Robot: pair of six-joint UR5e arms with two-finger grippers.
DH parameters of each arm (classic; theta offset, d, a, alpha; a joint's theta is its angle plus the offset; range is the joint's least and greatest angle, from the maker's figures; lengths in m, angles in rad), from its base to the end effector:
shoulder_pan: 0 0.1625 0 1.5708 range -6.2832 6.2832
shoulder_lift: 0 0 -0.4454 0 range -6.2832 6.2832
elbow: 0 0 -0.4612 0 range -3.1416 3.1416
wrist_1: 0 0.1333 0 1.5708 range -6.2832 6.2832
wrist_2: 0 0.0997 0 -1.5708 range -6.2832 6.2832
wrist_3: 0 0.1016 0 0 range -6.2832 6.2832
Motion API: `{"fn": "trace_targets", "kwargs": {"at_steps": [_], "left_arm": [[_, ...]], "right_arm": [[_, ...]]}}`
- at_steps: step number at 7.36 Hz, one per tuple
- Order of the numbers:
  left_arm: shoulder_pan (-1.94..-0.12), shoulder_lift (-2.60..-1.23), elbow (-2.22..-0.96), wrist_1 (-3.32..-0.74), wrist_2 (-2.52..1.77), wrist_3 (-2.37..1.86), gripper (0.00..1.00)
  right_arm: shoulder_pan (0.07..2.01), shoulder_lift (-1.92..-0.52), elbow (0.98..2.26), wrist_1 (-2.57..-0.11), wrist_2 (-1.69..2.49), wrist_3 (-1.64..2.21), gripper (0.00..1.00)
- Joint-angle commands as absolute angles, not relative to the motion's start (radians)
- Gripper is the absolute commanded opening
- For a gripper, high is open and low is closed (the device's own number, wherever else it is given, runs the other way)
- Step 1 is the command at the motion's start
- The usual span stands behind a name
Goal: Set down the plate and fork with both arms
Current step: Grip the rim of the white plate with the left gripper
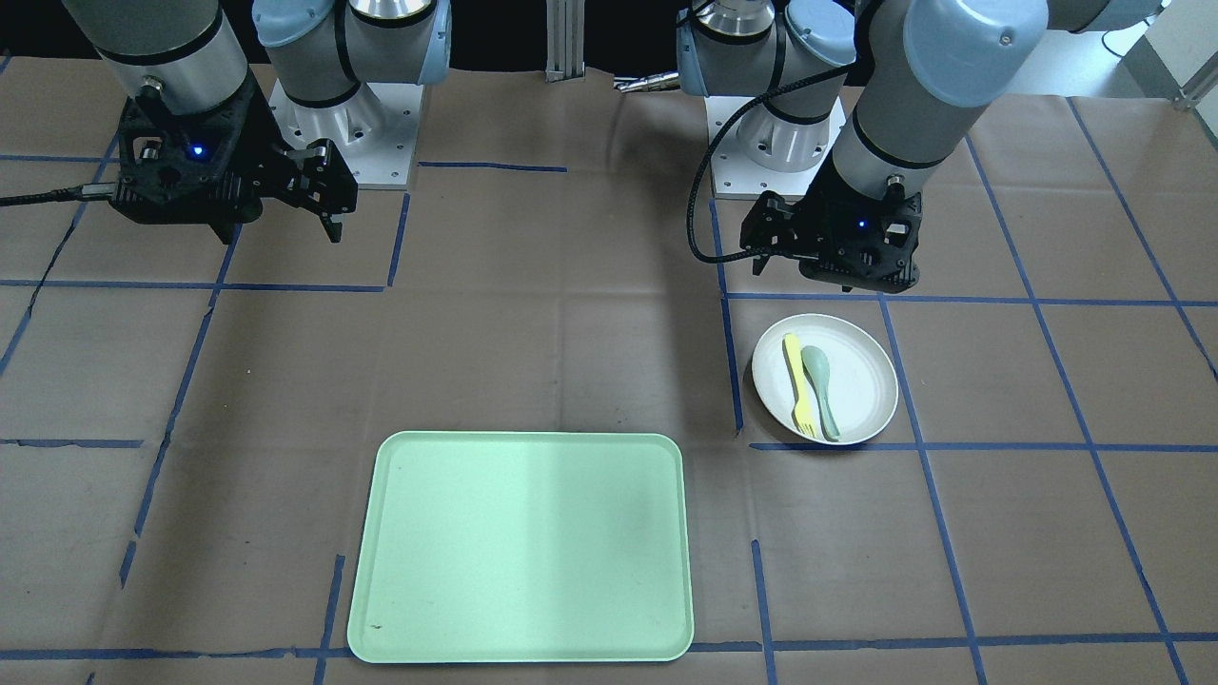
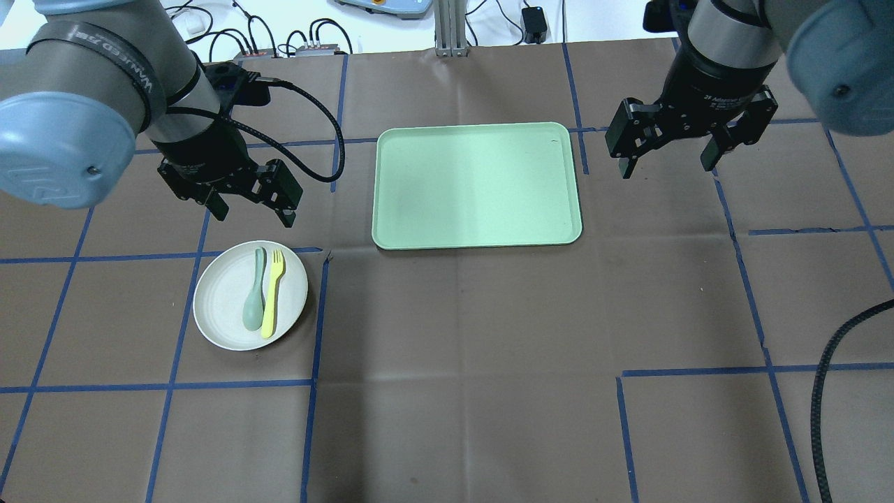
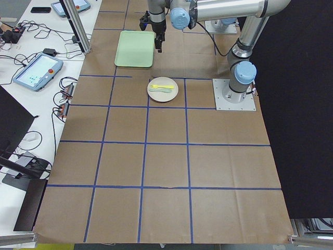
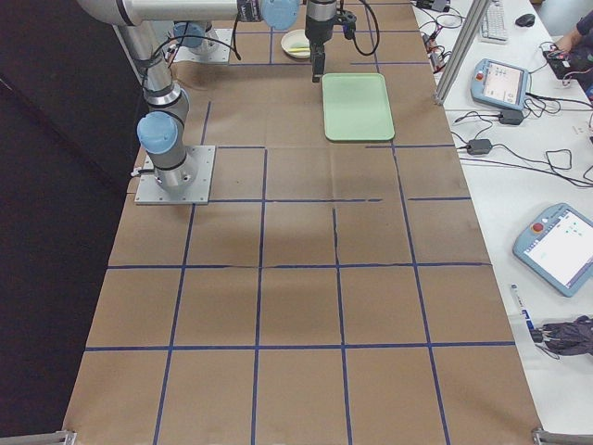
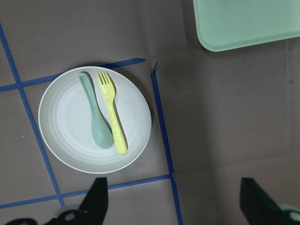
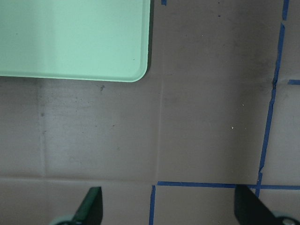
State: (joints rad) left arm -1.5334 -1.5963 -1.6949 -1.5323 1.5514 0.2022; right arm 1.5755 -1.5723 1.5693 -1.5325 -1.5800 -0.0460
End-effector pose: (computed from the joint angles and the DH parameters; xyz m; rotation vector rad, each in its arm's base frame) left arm -0.1144 -0.5599 0.4270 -0.2539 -3.0942 -0.1678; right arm 0.1350 -0.5560 0.5042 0.0797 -3.1316 -0.0556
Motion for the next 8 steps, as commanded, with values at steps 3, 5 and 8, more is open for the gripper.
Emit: {"fn": "trace_targets", "kwargs": {"at_steps": [3, 5, 8], "left_arm": [[-1.33, -1.566, -1.762, -1.531, 1.571, 0.297, 1.0], [-1.248, -1.584, -1.795, -1.529, 1.572, 0.403, 0.99], [-1.2, -1.664, -1.96, -1.226, 1.574, 0.425, 0.99]], "right_arm": [[1.575, -1.572, 1.571, -1.531, -1.58, -0.046, 1.0], [1.574, -1.572, 1.571, -1.531, -1.58, -0.046, 1.0], [1.575, -1.572, 1.571, -1.531, -1.58, -0.046, 1.0]]}}
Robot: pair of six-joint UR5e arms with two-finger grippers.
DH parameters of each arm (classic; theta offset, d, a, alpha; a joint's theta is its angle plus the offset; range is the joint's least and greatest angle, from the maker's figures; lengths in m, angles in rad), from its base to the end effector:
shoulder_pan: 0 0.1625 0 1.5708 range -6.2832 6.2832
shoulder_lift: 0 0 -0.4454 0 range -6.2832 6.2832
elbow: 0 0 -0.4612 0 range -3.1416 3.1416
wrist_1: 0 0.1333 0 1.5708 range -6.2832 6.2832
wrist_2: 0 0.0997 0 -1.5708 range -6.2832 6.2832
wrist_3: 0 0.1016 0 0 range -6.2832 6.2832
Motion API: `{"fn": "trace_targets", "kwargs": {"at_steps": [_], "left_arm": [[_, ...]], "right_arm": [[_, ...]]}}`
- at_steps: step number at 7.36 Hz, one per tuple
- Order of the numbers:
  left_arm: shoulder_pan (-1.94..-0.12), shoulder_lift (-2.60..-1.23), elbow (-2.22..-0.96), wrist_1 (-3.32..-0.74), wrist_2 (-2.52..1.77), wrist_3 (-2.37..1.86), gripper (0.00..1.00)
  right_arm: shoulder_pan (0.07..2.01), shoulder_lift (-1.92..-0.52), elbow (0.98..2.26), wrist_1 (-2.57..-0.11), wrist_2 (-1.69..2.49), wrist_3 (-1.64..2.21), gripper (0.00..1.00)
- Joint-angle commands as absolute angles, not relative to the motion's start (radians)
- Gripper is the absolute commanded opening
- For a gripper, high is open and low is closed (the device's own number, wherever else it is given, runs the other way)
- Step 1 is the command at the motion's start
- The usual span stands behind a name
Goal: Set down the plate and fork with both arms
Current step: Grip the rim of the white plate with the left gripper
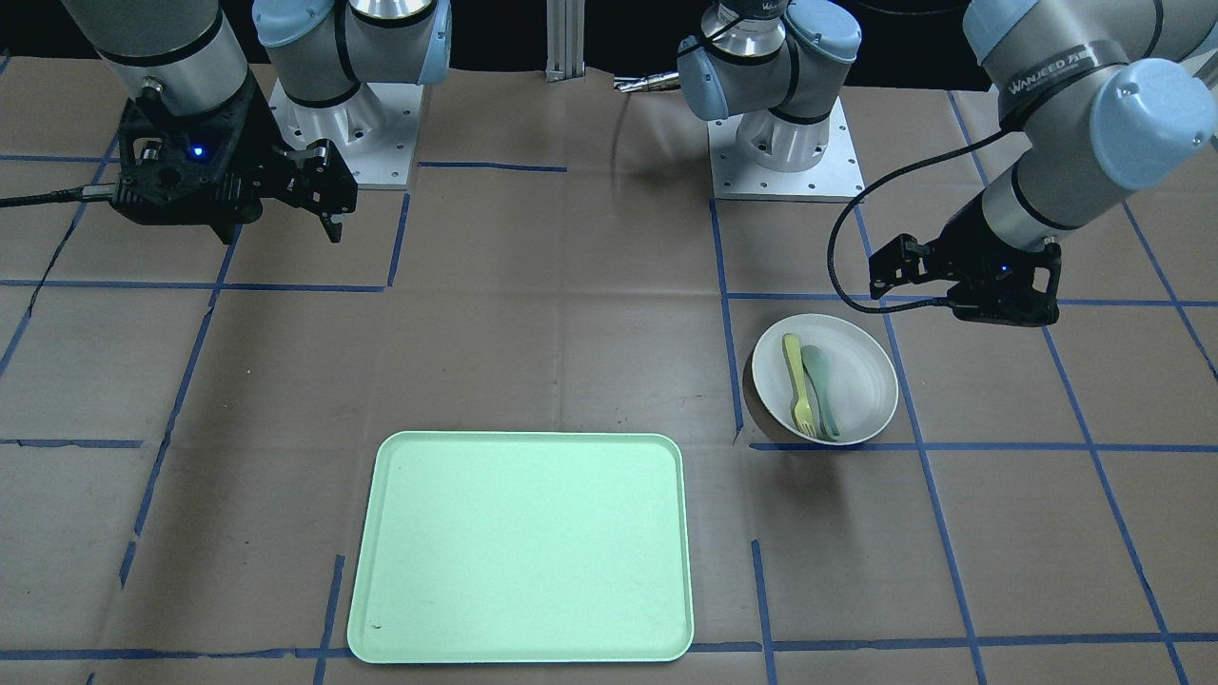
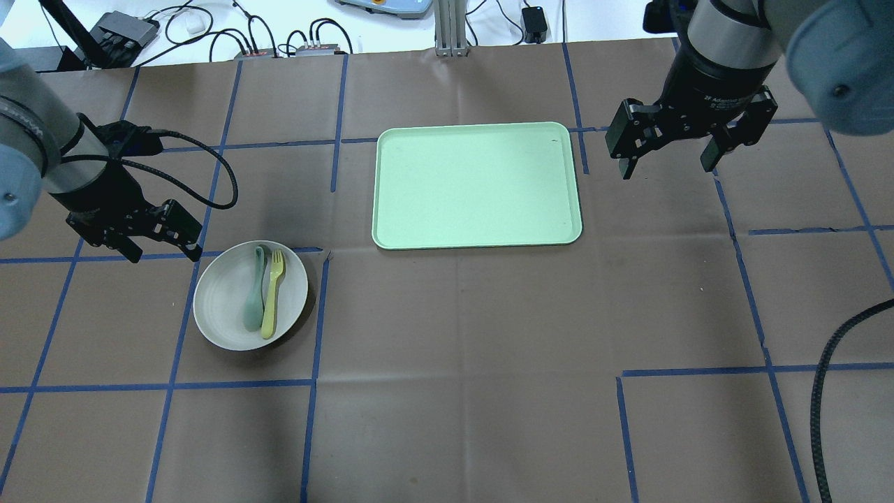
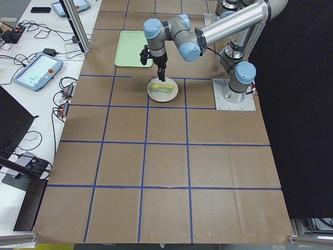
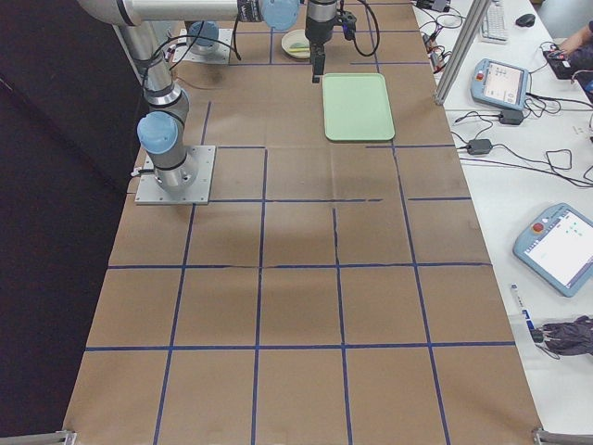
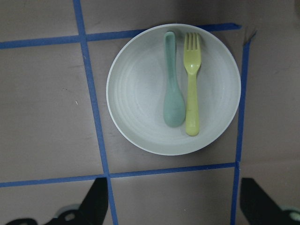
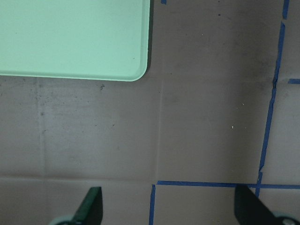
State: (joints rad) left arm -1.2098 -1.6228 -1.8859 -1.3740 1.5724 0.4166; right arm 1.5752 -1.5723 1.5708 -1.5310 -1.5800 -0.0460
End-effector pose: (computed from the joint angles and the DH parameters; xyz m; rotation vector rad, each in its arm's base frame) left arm 0.0643 -0.5472 0.3247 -0.0855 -3.0678 -0.2434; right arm 0.1348 -0.5557 0.5033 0.0792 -3.1316 -0.0603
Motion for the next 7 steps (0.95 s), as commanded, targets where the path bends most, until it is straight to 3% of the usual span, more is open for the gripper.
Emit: {"fn": "trace_targets", "kwargs": {"at_steps": [1, 7], "left_arm": [[-1.197, -1.698, -1.991, -1.163, 1.58, 0.425, 0.99], [-1.091, -1.868, -1.997, -1.106, 1.548, 0.515, 0.99]], "right_arm": [[1.574, -1.572, 1.571, -1.531, -1.58, -0.046, 1.0], [1.575, -1.572, 1.571, -1.532, -1.578, -0.046, 1.0]]}}
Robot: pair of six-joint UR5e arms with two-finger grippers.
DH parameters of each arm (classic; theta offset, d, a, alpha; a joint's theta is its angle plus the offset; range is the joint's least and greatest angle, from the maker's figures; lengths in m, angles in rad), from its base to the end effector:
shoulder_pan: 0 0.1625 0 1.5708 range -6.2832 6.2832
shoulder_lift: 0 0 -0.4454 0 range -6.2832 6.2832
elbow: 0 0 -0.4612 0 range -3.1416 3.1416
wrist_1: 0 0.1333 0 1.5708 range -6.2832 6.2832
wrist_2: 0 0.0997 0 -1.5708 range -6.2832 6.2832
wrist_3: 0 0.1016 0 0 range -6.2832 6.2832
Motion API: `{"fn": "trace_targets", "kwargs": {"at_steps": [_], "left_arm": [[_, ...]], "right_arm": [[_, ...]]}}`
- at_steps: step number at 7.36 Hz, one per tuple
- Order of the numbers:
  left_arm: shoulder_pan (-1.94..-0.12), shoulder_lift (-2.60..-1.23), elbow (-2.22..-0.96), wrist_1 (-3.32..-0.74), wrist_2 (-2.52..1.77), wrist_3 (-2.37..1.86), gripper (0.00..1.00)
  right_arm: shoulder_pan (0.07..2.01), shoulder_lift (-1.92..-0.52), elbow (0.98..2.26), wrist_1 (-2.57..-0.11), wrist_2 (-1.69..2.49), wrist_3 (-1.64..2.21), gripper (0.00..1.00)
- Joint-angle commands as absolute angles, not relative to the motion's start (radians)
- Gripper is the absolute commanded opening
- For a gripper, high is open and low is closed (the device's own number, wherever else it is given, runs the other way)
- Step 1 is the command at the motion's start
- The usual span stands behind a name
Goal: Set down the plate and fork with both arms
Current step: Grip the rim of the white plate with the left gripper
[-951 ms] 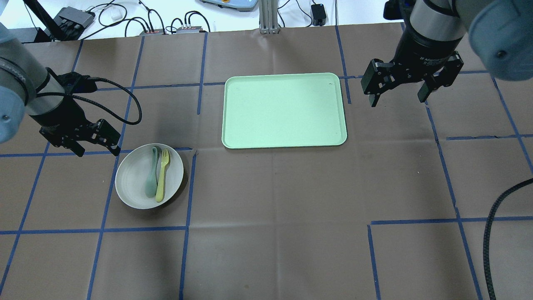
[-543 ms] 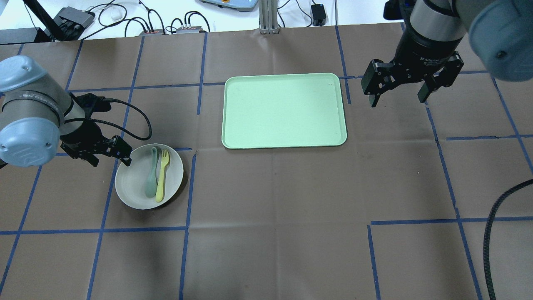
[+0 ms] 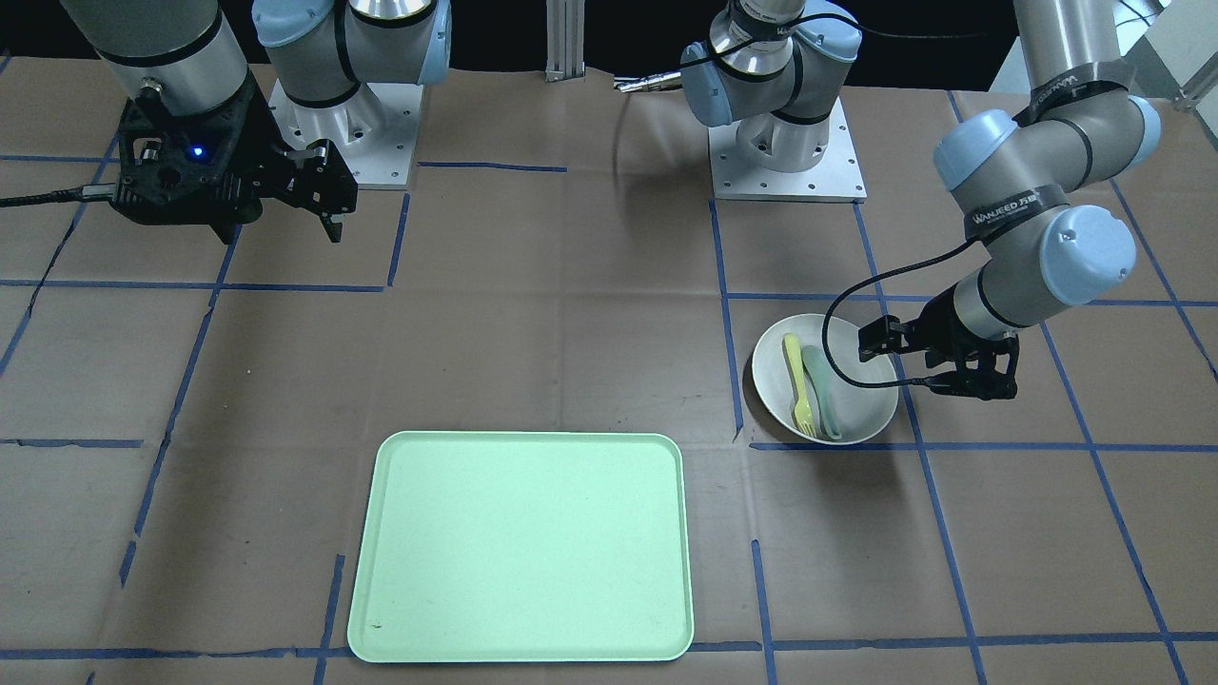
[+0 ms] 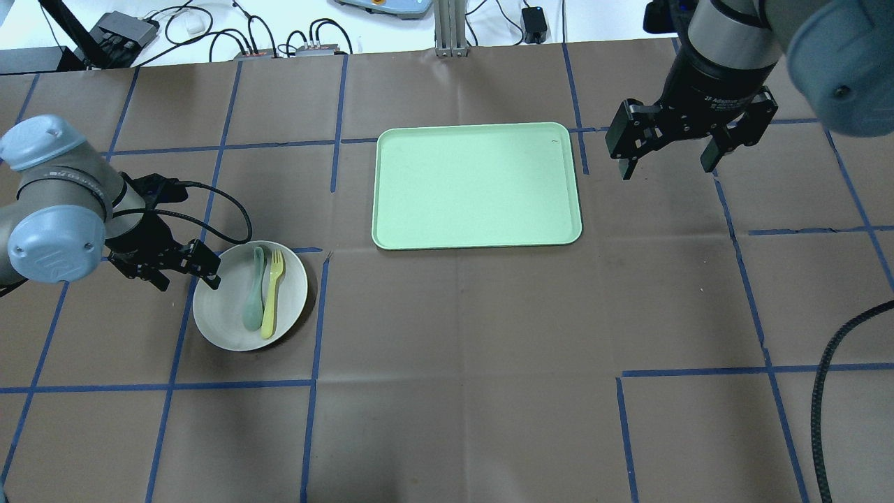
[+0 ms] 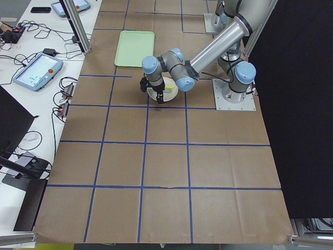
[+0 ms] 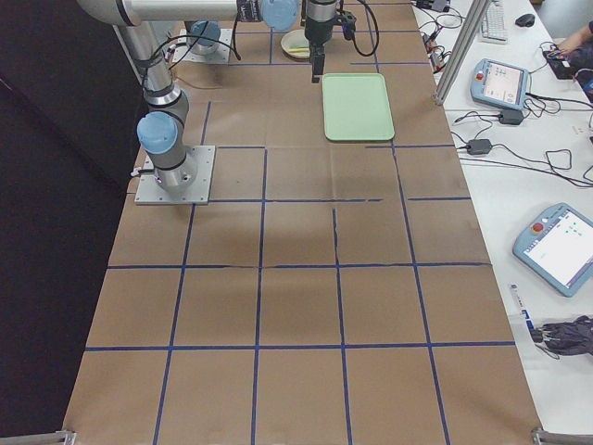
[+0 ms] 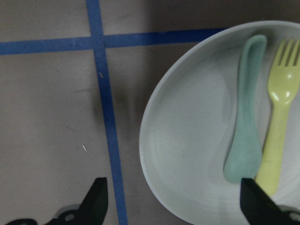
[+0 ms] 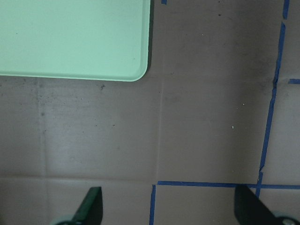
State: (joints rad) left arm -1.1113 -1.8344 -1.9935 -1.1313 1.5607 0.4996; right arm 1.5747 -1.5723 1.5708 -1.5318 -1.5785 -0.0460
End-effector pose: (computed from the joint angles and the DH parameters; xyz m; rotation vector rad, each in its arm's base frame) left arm 0.1212 -0.5478 0.1774 -0.0583 -3.0011 -0.3233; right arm 0.1347 -0.5558 0.5033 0.0784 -3.1331 -0.0590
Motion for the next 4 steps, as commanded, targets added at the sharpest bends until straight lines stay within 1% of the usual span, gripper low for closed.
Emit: {"fn": "trace_targets", "kwargs": {"at_steps": [1, 2, 3, 4], "left_arm": [[-1.092, -1.865, -2.0, -1.103, 1.511, 0.518, 0.99], [-1.092, -1.868, -2.008, -1.103, 1.511, 0.518, 0.93], [-1.092, -1.868, -2.016, -1.103, 1.511, 0.52, 0.91], [-1.092, -1.87, -2.016, -1.103, 1.511, 0.52, 0.84]], "right_arm": [[1.574, -1.572, 1.571, -1.531, -1.578, -0.046, 1.0], [1.575, -1.572, 1.571, -1.531, -1.578, -0.046, 1.0], [1.575, -1.572, 1.571, -1.532, -1.578, -0.046, 1.0], [1.574, -1.572, 1.571, -1.532, -1.578, -0.046, 1.0]]}}
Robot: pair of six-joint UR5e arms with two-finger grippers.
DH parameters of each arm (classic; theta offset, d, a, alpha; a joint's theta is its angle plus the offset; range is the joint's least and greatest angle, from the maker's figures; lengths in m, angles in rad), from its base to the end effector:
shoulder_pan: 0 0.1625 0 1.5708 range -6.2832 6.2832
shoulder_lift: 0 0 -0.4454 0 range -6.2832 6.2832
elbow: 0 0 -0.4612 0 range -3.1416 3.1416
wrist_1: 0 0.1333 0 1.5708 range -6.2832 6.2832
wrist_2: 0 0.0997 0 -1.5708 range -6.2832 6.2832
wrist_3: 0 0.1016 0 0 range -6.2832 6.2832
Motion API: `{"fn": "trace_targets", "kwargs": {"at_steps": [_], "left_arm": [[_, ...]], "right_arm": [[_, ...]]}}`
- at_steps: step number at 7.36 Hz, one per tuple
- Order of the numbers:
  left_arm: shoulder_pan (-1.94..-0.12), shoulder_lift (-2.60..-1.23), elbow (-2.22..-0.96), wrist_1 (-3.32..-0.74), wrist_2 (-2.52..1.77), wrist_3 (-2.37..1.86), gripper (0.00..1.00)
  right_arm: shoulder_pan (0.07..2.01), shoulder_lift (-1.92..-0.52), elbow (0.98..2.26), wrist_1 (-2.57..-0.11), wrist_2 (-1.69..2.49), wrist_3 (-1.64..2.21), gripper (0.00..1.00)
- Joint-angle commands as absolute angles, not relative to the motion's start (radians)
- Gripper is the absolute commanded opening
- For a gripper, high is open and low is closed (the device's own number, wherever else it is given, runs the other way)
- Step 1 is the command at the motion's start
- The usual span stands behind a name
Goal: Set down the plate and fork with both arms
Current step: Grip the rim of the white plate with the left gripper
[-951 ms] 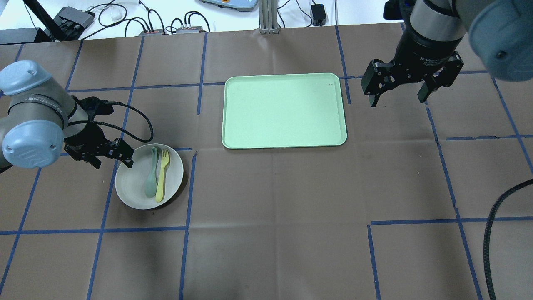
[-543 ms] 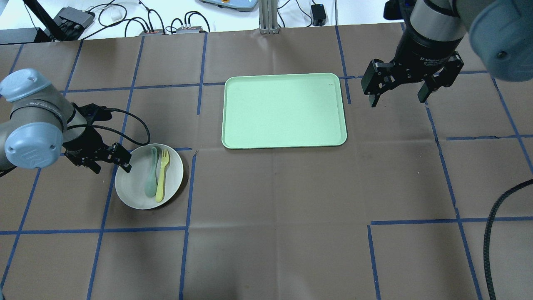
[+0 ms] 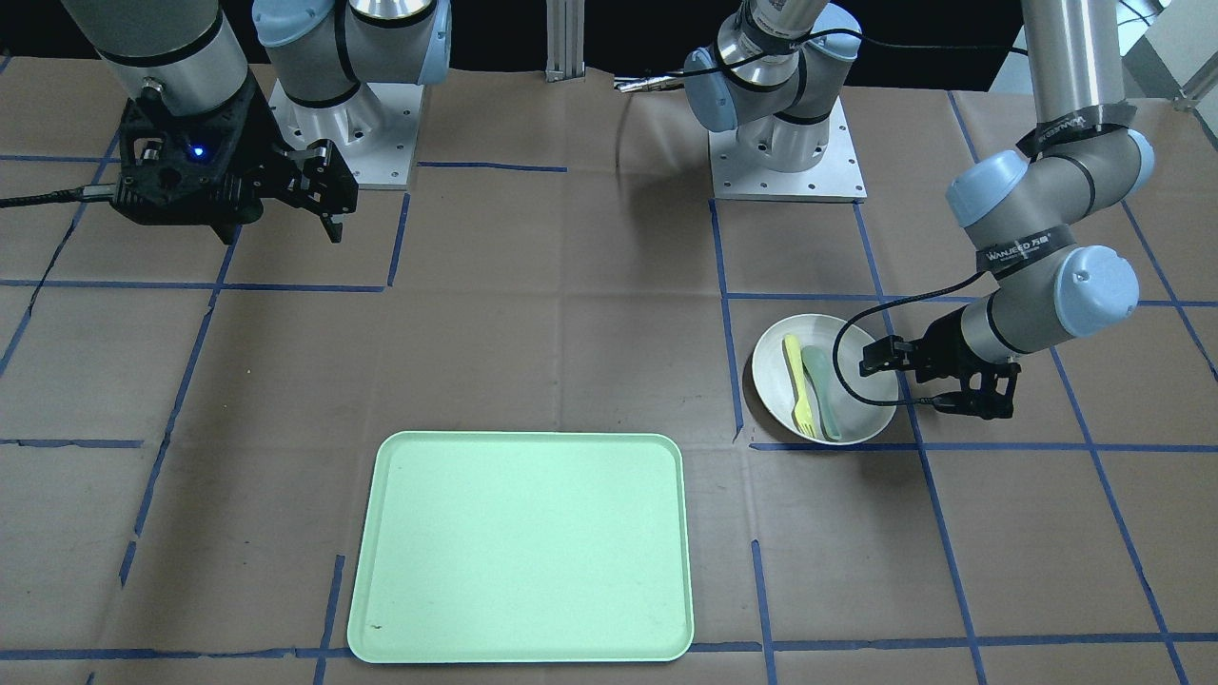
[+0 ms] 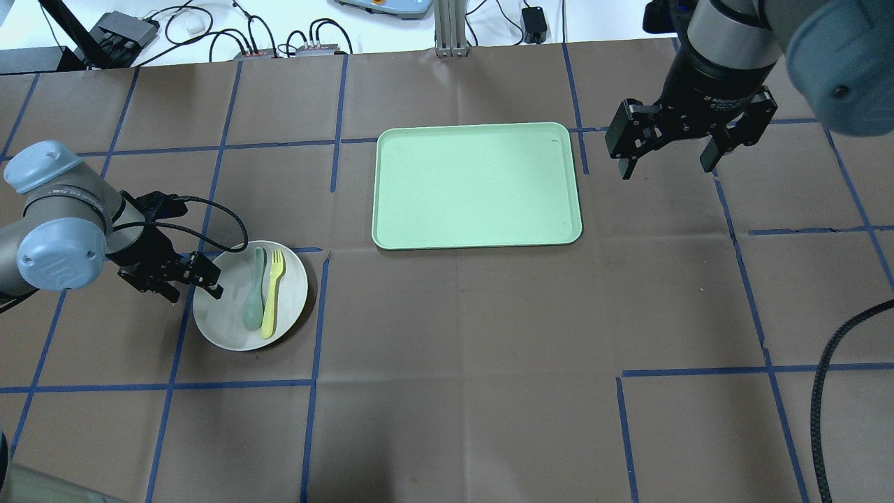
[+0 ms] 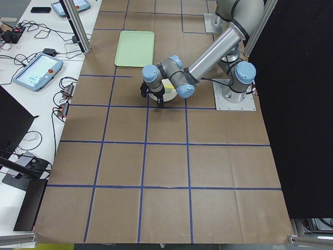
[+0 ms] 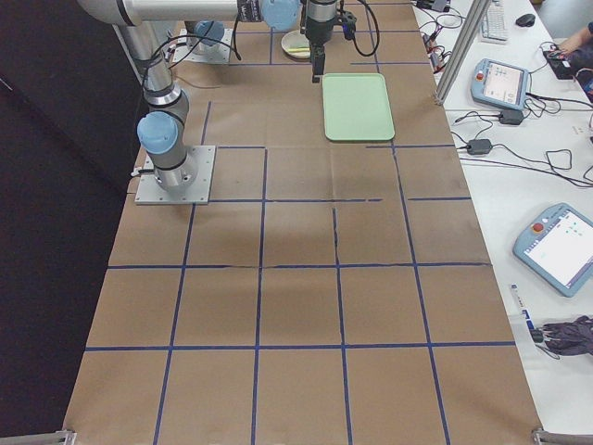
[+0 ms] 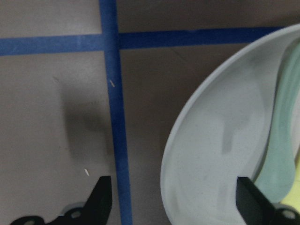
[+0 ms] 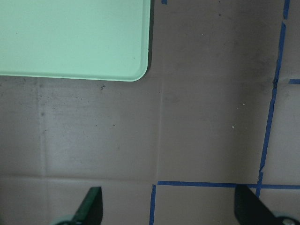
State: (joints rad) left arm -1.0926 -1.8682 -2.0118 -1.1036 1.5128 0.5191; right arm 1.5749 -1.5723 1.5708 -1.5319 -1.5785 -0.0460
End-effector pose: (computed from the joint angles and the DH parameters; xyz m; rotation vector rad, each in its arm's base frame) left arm 0.1251 -0.5439 0.1535 -0.0486 -2.9448 -0.3121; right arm 0.1348 -0.5558 0.5033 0.0787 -3.1331 -0.0589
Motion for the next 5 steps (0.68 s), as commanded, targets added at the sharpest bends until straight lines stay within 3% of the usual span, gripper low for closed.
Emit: {"fn": "trace_targets", "kwargs": {"at_steps": [1, 4, 5], "left_arm": [[-1.092, -1.871, -2.016, -1.103, 1.512, 0.522, 0.7], [-1.091, -1.871, -2.016, -1.104, 1.511, 0.522, 0.37], [-1.089, -1.871, -2.016, -1.104, 1.511, 0.522, 0.32]], "right_arm": [[1.575, -1.572, 1.571, -1.531, -1.58, -0.046, 1.0], [1.572, -1.572, 1.571, -1.531, -1.58, -0.048, 1.0], [1.572, -1.572, 1.571, -1.531, -1.58, -0.046, 1.0]]}}
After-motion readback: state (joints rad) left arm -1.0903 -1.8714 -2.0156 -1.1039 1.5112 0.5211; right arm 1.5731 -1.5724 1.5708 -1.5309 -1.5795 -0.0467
